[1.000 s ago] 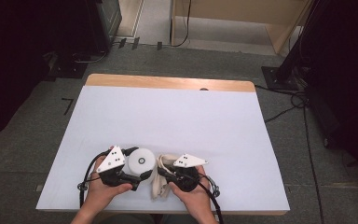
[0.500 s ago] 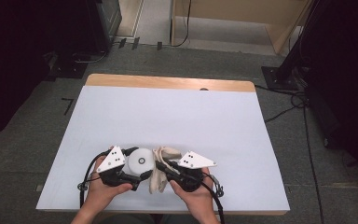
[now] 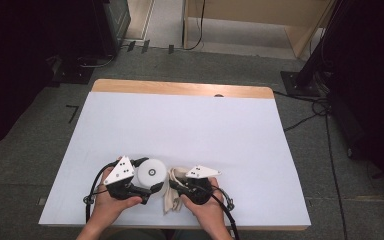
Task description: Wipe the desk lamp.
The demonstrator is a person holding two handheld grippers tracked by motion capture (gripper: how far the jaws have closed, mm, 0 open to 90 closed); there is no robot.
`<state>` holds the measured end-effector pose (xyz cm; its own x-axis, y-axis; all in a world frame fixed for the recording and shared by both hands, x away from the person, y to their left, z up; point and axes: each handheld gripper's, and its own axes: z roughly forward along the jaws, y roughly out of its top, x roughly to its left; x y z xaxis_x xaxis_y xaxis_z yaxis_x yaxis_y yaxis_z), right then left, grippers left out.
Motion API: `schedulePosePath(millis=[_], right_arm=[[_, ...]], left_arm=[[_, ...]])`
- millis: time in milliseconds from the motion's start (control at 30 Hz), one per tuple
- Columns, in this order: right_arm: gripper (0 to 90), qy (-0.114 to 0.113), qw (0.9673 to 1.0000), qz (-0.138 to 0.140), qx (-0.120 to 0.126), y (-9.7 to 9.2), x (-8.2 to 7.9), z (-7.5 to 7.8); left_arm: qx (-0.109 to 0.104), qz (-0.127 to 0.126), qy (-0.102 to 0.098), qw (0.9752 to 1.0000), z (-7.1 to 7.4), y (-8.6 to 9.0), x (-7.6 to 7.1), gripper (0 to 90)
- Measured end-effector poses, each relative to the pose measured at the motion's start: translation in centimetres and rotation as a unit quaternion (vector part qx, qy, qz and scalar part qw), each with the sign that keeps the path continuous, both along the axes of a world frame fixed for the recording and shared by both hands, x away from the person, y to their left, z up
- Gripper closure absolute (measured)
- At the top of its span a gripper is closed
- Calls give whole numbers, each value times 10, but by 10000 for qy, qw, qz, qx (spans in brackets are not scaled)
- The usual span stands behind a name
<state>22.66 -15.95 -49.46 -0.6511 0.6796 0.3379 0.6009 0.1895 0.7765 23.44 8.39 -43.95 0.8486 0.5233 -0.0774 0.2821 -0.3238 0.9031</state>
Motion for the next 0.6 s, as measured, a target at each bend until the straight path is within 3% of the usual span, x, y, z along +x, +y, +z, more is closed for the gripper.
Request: schedulePosePath(millis=[100,233,300,400,433,467,500,533,600], right_arm=[[799,139,9999,-9,-43,0,2,-8],[802,137,9999,-25,-71,1,1,-7],[807,1,9999,-10,-110,1,0,-2],[811,-124,9999,0,63,-1,-2,9],[811,-306,9993,8,195,-2,-5,20],[811,-306,9993,8,195,-2,-5,20],[812,-524,9982,18,294,-4,-8,32],[812,-524,9982,18,294,-4,-8,32],[812,-770,9960,13,447,-5,-13,47]], left_arm=[[-1,0,-1,10000,0,0,0,81],[-3,2,6,10000,0,0,0,81],[6,-4,-3,10000,0,0,0,81],[-12,3,6,10000,0,0,0,81],[-16,1,10,10000,0,0,0,81],[-16,1,10,10000,0,0,0,80],[-18,-7,21,10000,0,0,0,80],[-19,-7,20,10000,0,0,0,80],[-22,-2,19,10000,-1,0,0,80]])
